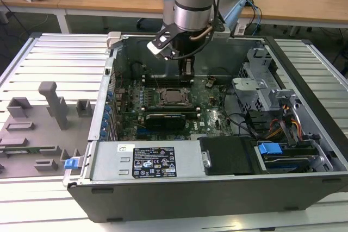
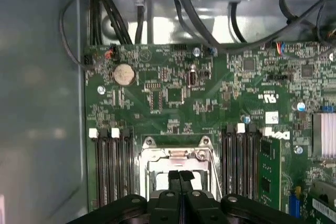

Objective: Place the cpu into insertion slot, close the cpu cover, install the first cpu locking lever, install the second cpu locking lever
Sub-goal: 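Close the cpu cover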

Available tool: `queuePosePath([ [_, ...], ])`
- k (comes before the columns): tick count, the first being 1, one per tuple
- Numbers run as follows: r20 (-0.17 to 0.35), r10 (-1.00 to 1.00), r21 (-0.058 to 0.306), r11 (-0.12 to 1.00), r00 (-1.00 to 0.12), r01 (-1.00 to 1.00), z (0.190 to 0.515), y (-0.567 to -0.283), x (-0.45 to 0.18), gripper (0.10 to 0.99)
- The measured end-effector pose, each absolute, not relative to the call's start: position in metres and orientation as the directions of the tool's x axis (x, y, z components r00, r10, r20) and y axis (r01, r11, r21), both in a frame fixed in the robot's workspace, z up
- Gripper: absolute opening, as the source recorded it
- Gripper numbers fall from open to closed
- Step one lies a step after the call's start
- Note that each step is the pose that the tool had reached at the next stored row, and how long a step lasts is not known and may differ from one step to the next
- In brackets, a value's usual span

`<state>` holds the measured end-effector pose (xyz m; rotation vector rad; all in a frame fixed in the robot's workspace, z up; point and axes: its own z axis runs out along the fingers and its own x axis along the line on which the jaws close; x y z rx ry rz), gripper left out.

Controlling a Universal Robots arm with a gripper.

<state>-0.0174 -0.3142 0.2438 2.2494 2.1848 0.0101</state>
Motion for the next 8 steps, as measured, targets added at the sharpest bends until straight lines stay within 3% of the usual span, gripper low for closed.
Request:
queuePosePath([
  [8,0.001,1.000,0.013,-0.028,0.028,1.000,0.233,-0.321,-0.038,0.106],
])
